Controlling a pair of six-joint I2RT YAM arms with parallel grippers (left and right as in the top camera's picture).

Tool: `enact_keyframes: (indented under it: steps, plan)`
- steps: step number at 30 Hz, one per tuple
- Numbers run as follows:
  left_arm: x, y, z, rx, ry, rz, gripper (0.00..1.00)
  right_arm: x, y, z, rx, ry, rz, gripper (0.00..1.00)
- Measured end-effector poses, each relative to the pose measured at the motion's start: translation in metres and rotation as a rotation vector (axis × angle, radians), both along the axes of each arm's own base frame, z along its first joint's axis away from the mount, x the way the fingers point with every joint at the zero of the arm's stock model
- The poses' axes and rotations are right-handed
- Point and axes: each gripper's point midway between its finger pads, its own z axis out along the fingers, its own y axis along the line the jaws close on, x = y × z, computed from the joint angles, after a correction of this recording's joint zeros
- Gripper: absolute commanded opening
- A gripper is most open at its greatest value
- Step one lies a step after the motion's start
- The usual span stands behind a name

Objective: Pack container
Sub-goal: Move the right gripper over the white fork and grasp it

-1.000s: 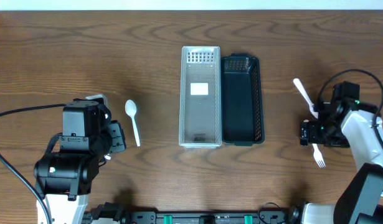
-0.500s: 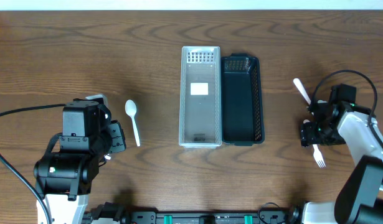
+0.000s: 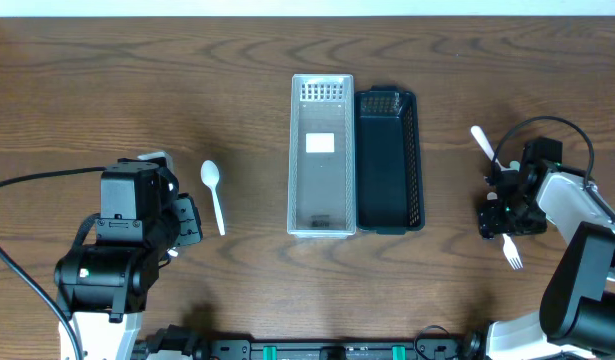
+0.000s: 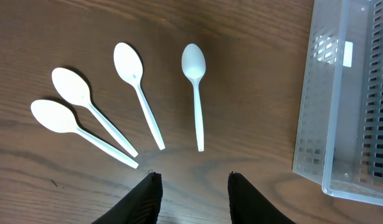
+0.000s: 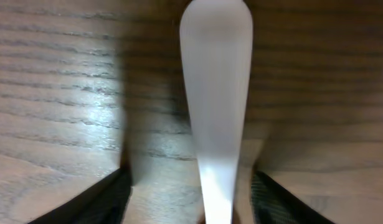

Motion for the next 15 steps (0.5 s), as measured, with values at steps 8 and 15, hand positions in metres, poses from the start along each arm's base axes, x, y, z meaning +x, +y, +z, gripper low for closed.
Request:
enact_keyframes:
  steps: [8,15]
  plan:
    - [0.0,0.0,0.0,0.0,0.0,0.0,0.38,0.0008,0.0029,-0.0004,0.017,-0.003,0.001,0.29]
    - [0.0,0.0,0.0,0.0,0.0,0.0,0.38,0.0007,0.0029,-0.0004,0.017,-0.003,0.0,0.24]
